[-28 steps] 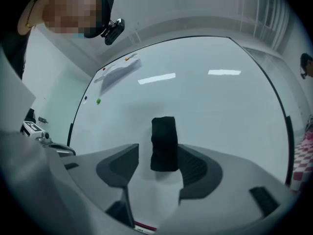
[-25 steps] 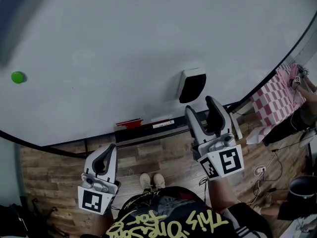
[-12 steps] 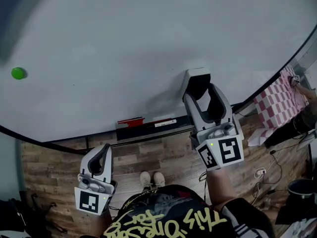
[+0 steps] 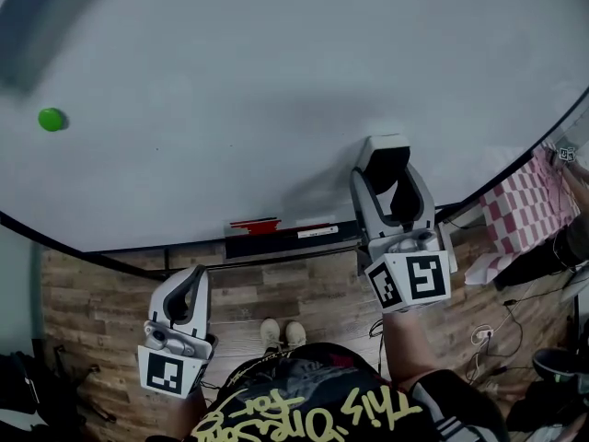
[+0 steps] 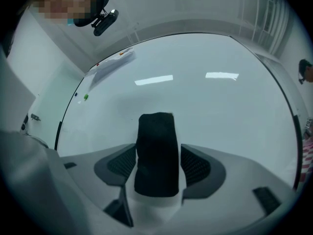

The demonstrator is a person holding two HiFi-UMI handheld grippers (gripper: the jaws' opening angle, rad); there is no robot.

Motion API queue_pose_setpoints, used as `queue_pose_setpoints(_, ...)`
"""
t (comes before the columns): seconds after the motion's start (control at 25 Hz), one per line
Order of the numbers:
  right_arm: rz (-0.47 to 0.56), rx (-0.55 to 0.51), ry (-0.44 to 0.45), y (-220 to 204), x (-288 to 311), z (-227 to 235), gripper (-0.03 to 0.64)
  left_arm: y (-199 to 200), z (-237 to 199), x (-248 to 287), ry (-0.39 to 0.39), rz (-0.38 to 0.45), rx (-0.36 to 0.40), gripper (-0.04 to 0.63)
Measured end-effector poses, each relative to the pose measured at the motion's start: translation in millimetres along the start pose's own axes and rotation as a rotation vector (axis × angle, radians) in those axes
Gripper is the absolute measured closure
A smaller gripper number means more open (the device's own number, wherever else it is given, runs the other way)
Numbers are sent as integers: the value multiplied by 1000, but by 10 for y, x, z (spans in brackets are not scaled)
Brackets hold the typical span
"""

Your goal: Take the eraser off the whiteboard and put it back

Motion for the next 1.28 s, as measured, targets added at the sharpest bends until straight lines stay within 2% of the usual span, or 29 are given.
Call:
queue_pose_setpoints(0.28, 18, -45, -45, -17, 9, 14, 345, -5, -18, -15, 16, -9, -7, 589)
queue_pose_setpoints(0.56, 49, -114, -147, -24, 49, 13, 345, 28, -54, -23, 24, 1, 5, 589)
queue_pose_setpoints(0.76, 50, -98, -144, -35, 39, 26, 348, -104, -74, -85, 31, -37, -14, 589)
queue_pose_setpoints(1.28, 54, -73, -110, -4, -23, 3, 356, -66, -169, -138, 3, -14, -7, 589)
Point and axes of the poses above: the fingertips, and each gripper's own axes: x forward along the fingers, z to its right, y out of its top, the point moved 1 cm from there along -x, backward along the fingers, and after that the axes turned 6 degrees about y, right-handed, at the moved point
